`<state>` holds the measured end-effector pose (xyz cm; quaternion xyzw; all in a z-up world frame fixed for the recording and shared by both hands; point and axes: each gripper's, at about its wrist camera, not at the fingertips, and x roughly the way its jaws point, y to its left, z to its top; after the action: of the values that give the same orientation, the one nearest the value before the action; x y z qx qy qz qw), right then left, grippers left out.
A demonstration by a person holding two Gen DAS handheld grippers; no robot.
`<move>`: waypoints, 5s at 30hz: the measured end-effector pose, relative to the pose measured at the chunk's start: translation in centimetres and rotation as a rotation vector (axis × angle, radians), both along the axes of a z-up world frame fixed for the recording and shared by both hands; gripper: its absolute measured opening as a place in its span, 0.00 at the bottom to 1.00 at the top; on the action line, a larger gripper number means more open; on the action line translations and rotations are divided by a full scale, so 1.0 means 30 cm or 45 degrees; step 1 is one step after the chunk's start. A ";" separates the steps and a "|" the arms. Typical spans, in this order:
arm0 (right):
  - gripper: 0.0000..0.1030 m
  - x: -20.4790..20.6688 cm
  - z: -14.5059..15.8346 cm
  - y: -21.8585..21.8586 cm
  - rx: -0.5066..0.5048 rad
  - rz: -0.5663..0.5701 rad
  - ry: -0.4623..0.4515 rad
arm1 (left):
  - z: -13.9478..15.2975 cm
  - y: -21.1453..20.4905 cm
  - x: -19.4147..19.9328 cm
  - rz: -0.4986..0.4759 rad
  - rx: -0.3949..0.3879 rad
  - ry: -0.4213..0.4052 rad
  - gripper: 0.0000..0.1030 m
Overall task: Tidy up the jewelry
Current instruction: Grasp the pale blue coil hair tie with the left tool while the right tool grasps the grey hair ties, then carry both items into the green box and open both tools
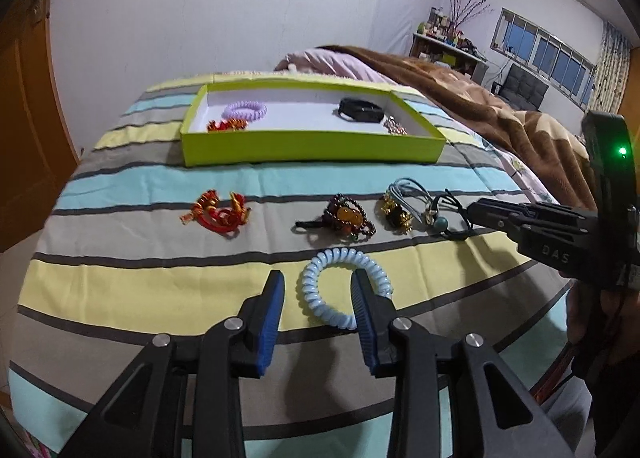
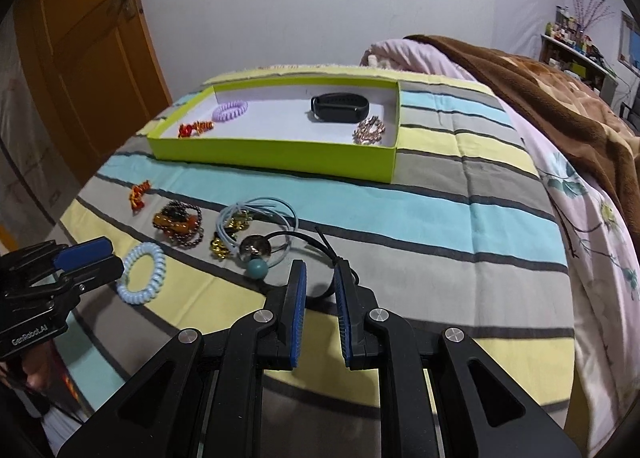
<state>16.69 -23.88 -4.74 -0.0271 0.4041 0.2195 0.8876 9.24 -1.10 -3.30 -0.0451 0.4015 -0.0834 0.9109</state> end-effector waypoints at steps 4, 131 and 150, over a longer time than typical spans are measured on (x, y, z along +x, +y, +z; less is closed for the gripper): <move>0.14 0.029 -0.024 0.015 -0.030 0.018 0.033 | -0.024 -0.009 0.019 -0.004 -0.006 0.048 0.35; 0.13 0.457 0.015 0.119 0.022 -0.057 -0.034 | 0.013 0.121 0.568 0.111 0.008 -0.041 0.10; 0.14 0.268 0.138 0.109 0.061 -0.040 -0.138 | 0.147 0.119 0.386 0.084 0.011 -0.157 0.25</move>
<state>24.72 -20.62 -0.59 -0.0114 0.3505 0.2136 0.9118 20.81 2.46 1.10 -0.0490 0.3433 -0.0539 0.9364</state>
